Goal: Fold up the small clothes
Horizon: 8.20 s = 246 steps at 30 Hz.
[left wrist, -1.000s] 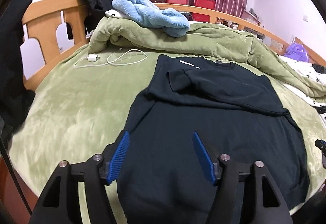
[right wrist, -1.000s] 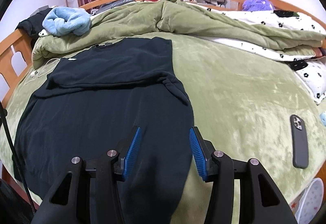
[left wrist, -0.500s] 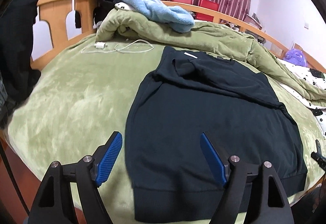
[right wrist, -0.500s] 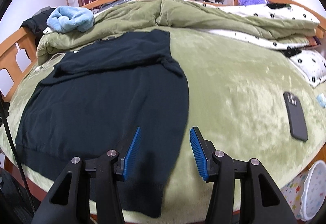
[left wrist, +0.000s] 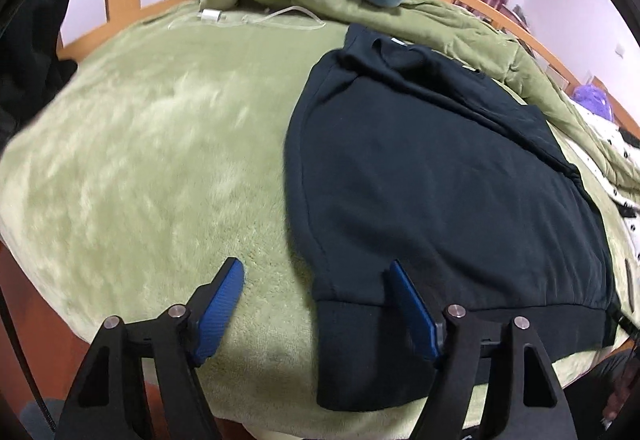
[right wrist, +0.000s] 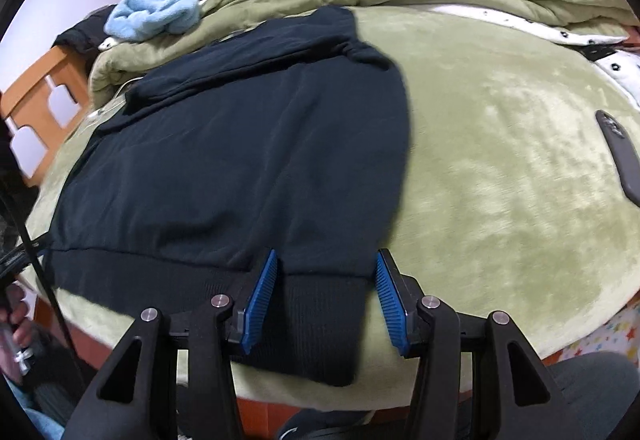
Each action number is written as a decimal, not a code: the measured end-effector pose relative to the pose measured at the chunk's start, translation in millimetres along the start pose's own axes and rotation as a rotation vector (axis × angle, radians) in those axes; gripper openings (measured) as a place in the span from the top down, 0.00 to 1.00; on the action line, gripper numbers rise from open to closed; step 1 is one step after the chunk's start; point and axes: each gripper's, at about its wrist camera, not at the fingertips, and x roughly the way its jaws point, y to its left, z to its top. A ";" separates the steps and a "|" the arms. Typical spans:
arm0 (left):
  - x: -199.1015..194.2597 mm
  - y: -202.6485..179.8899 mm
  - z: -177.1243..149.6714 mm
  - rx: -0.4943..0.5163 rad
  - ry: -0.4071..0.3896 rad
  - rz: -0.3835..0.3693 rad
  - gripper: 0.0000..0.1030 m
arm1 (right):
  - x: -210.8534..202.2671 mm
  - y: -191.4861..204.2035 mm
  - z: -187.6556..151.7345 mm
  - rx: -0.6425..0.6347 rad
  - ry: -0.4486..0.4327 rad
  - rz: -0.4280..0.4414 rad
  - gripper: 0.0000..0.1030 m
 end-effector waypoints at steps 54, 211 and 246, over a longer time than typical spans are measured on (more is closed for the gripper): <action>-122.4 -46.6 69.3 0.050 -0.274 -0.054 0.91 | -112.7 8.6 47.8 0.017 -0.236 0.054 0.88; 132.7 -29.0 157.0 0.034 -0.029 0.006 0.31 | 149.0 -20.2 187.4 -0.019 0.047 -0.059 0.38; 3.5 -26.0 38.5 0.120 -0.085 -0.019 0.79 | 22.2 -36.7 78.2 0.001 0.043 0.025 0.79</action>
